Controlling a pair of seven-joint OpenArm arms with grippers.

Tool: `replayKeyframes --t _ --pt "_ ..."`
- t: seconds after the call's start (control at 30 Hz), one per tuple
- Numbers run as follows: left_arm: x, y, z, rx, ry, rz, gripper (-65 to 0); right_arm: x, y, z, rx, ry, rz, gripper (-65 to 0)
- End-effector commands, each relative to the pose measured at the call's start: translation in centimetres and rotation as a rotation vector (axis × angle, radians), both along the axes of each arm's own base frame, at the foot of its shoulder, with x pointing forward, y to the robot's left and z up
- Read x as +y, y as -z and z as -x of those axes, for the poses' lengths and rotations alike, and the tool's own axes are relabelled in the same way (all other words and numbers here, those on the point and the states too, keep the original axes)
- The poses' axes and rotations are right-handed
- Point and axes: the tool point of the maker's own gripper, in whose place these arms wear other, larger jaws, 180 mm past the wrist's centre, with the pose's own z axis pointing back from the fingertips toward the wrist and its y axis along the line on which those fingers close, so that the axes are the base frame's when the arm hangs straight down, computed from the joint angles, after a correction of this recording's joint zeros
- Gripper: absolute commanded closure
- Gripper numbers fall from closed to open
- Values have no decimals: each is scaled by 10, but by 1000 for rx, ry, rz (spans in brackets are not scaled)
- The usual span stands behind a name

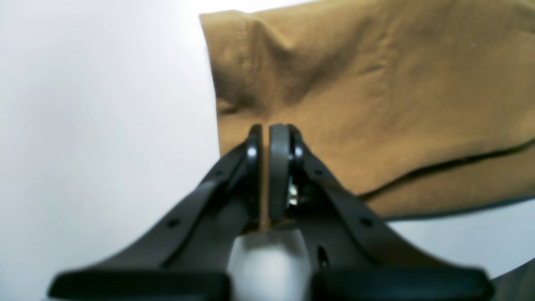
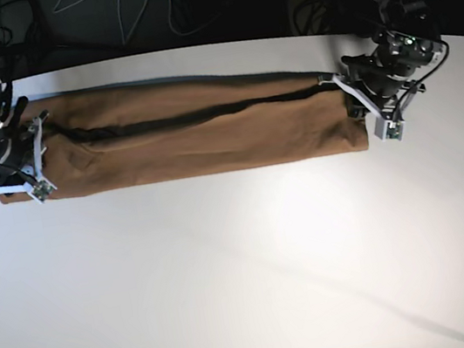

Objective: Fold the T-shirt properly
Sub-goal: 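Open the right gripper and regrasp the strip end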

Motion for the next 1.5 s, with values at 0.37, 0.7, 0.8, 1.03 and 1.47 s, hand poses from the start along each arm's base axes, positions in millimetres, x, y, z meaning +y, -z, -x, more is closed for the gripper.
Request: replayKeyframes --t 0.37,0.7,0.8,1.03,1.47 --pt "1 -10 -9 -41 6 -3 -26 -3 -15 -5 -41 -11 21 -215" --pt "1 -13 -13 -51 6 -3 -26 5 -19 8 -42 -37 28 -215" --pt "1 -13 -13 -51 6 -3 -26 5 -19 8 -42 -36 28 -215" --pt "2 -12 -11 -47 7 -5 -26 -23 -14 8 -33 51 29 -215" --pt "2 -12 -11 -47 7 -5 -26 -25 -6 14 -12 77 14 -215"
